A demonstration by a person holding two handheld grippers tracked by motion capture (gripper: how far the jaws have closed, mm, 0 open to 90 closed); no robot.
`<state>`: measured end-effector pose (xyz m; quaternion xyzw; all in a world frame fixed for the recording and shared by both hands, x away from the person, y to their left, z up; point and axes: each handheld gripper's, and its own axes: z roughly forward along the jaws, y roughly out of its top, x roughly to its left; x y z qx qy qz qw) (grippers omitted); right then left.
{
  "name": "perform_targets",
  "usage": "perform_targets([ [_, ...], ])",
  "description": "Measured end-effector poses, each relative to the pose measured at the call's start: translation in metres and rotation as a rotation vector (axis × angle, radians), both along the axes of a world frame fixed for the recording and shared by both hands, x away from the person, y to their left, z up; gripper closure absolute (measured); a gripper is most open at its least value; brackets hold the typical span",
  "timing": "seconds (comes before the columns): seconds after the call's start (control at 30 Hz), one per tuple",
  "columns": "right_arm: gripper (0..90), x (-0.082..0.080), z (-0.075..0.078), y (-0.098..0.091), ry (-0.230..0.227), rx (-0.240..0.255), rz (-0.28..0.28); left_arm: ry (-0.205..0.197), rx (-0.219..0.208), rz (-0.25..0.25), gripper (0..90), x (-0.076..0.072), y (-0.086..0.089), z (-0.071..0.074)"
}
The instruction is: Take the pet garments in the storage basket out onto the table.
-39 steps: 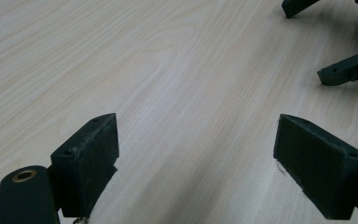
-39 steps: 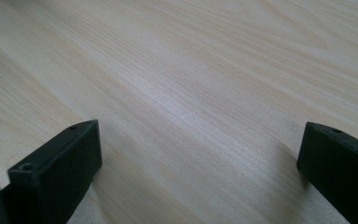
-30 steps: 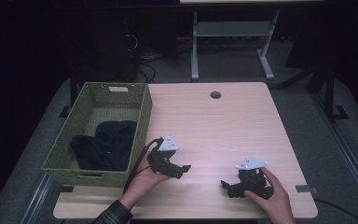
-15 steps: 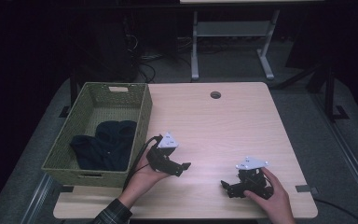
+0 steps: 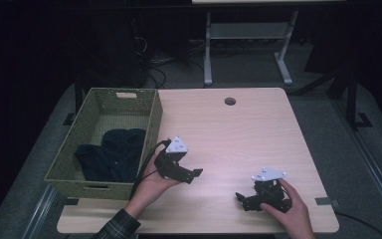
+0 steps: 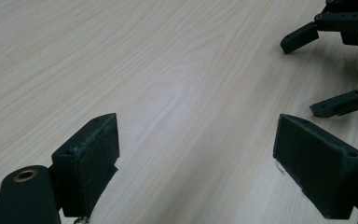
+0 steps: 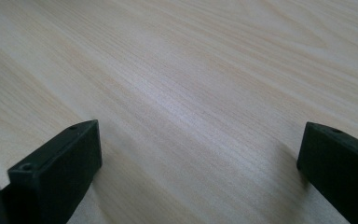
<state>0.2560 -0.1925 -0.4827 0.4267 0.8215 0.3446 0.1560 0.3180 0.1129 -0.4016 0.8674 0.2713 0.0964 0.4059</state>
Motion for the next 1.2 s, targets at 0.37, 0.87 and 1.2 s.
perform_targets([
  [0.37,0.0,0.0,0.0,0.0,0.0,0.0,0.0,-0.002,-0.001,0.0,14.0,0.003,0.001,0.01],
  [0.87,0.0,0.0,0.0,0.0,-0.002,0.001,-0.001,-0.023,-0.02,0.003,14.0,0.007,0.003,0.025],
  [1.2,0.0,0.0,0.0,0.0,0.0,0.0,0.0,-0.024,-0.016,-0.001,14.1,0.01,0.004,0.033],
])
